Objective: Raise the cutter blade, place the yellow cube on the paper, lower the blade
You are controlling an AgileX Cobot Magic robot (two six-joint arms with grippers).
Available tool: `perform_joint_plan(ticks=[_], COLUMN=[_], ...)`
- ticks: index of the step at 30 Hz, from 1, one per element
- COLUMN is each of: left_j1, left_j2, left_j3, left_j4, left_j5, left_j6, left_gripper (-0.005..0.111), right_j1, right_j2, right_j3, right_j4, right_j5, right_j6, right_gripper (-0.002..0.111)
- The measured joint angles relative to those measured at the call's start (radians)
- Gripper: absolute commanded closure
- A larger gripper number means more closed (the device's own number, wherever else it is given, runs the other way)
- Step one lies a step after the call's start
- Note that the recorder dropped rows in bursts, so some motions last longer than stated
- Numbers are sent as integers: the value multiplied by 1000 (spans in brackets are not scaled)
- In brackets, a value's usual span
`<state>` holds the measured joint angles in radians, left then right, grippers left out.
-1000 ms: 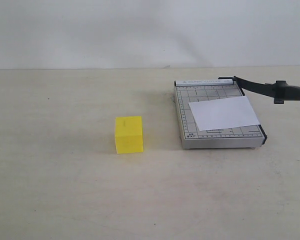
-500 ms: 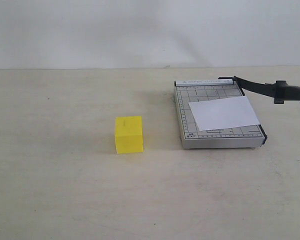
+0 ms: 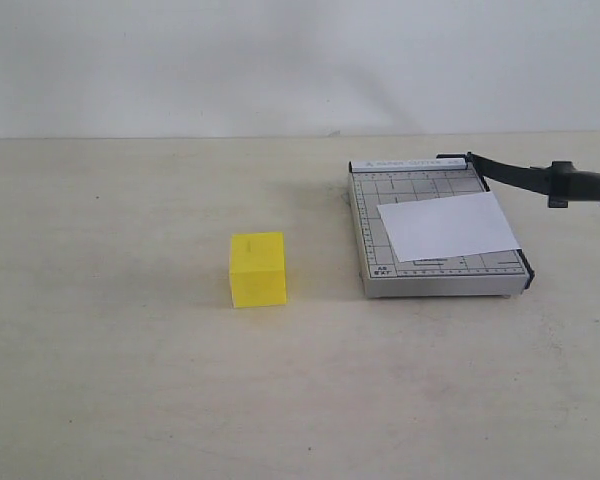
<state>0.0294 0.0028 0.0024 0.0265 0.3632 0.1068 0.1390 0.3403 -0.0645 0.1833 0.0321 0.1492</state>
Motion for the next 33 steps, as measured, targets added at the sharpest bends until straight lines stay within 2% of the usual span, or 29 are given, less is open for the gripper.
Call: perform_joint_plan(ticks=[4, 12, 33], left_j1=[0, 0, 0], left_j2=[0, 0, 0], left_j3=[0, 0, 0], left_j4=[0, 0, 0], left_j5=[0, 0, 0], left_j6=[0, 0, 0], left_gripper=[102, 102, 102], right_j1=[0, 0, 0], right_j2=[-80, -324, -334], right_j3=[55, 60, 65], right_j4=[-4, -8, -11], right_j5=[7, 14, -23], right_j6=[0, 0, 0], right_gripper=[108, 108, 108])
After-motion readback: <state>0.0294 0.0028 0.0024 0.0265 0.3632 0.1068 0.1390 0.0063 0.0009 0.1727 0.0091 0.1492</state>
